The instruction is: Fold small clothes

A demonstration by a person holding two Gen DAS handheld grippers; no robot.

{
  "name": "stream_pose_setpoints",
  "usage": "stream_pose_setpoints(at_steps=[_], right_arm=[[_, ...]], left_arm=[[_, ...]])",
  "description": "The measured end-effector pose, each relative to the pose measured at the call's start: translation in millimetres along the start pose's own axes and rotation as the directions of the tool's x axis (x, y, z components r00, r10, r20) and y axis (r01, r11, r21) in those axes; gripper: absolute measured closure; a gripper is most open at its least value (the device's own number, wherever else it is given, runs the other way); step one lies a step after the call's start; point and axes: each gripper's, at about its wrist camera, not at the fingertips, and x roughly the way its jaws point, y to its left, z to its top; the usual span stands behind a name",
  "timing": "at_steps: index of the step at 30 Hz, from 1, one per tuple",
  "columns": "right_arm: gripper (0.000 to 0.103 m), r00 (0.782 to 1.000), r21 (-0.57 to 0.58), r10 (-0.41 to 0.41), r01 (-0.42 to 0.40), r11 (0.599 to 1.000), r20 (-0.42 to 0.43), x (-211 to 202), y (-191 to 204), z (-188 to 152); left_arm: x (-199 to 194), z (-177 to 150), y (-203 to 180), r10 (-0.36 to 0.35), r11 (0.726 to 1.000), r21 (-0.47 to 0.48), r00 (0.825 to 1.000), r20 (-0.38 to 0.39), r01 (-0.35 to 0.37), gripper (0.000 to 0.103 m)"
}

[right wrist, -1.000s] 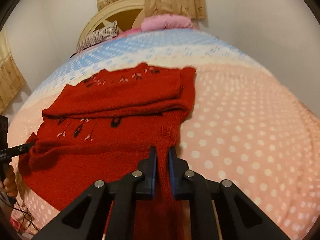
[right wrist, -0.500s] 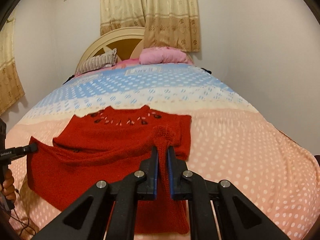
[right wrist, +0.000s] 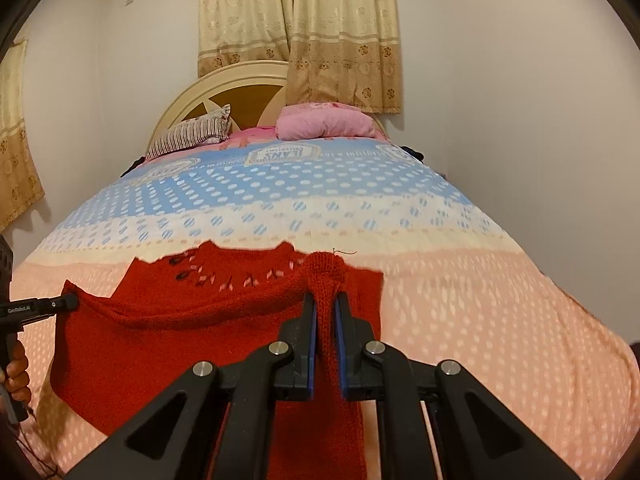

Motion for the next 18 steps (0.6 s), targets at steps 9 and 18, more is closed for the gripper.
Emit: stream_pose_setpoints(at_steps=[9,18], right_arm=[[0.096,0.996,0.065,0.047,-0.042,0.997,-0.082,105.9,-20.2,65.8],[0.095,0.977,0.080,0.008,0.009,0.997,-0.213,242.5,-26.4,60.5]], left_arm=[[54.0,68.2,16.3,0.078,0.997,-0.012,0.997,0.015,-0.077,0.095],[140.5,79.7,54.4,0.199,0.975,-0.084,0.978,-0.059,-0.204,0.095]])
